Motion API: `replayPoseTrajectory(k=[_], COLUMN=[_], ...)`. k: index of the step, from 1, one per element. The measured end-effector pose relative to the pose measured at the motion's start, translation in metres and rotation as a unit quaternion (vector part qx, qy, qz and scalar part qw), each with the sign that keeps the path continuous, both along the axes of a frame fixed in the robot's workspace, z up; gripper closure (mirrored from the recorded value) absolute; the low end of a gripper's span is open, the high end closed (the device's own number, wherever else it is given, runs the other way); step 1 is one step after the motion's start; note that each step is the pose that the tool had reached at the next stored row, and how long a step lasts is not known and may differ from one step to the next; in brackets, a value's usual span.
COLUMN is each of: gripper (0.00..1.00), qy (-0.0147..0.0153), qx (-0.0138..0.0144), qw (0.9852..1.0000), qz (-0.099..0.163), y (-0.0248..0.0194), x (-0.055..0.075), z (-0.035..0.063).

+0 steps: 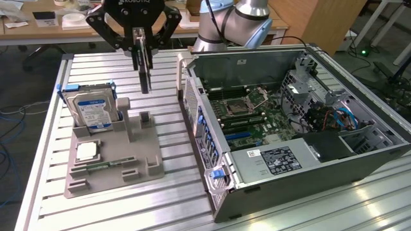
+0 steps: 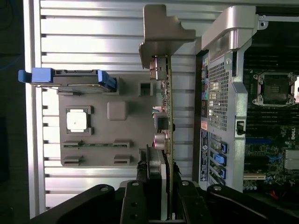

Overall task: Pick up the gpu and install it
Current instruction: 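Pick up the gpu and move the gpu toward the slot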

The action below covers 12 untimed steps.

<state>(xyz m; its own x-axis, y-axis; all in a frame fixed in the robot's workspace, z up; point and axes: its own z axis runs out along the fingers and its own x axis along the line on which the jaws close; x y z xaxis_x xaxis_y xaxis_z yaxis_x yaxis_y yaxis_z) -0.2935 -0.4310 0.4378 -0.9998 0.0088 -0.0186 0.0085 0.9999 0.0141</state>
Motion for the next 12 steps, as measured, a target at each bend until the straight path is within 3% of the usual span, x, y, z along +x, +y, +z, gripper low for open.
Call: replayPoseTrajectory(k=[12], gripper=[0.72], qy=[0.0], qx=[0.0], qw=[1.0], qz=[-0.003], y=[0.0], x=[0.029], z=[-0.0003])
